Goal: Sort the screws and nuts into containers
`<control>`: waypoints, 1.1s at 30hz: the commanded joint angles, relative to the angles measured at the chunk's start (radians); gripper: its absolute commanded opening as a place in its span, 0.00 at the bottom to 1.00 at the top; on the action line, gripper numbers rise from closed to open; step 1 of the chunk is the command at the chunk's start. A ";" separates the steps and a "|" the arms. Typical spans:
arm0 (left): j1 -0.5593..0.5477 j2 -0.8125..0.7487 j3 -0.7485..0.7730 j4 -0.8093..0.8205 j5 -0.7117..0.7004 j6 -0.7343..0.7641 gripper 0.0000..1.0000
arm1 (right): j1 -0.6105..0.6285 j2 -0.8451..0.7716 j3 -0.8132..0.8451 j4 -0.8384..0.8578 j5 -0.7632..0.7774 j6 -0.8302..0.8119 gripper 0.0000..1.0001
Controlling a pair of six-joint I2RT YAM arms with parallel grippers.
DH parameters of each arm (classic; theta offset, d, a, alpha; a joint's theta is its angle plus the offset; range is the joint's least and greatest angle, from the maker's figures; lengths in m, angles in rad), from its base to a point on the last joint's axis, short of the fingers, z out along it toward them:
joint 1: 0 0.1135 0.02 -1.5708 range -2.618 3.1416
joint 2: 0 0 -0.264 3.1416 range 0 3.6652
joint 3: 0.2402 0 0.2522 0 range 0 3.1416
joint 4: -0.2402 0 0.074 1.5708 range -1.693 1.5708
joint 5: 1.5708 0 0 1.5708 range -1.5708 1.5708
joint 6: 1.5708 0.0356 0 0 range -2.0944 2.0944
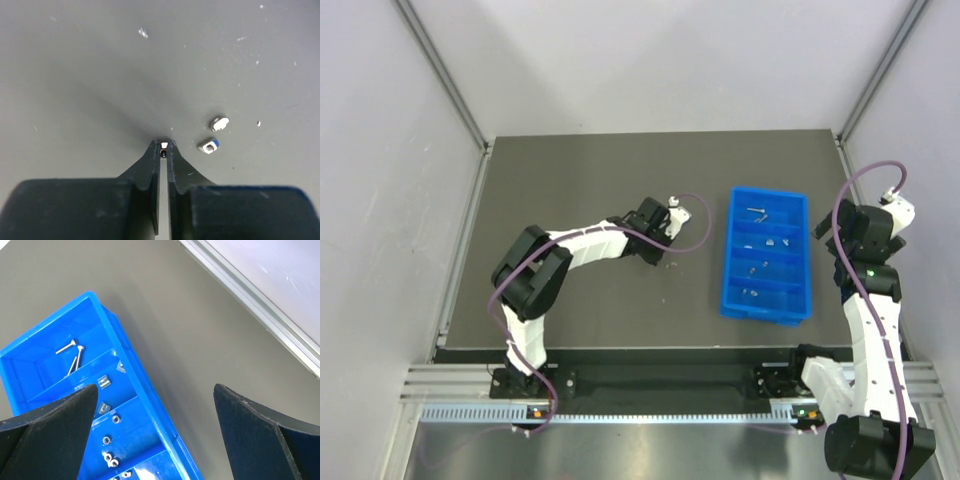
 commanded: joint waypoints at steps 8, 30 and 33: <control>-0.001 -0.009 -0.008 -0.061 -0.070 -0.062 0.02 | -0.002 -0.024 0.011 0.015 0.044 -0.006 1.00; -0.400 0.066 0.349 0.236 0.154 -0.349 0.02 | -0.002 -0.087 0.003 0.000 -0.032 0.024 1.00; -0.423 0.112 0.375 0.240 0.143 -0.331 0.02 | -0.002 -0.102 0.006 -0.008 -0.032 0.015 1.00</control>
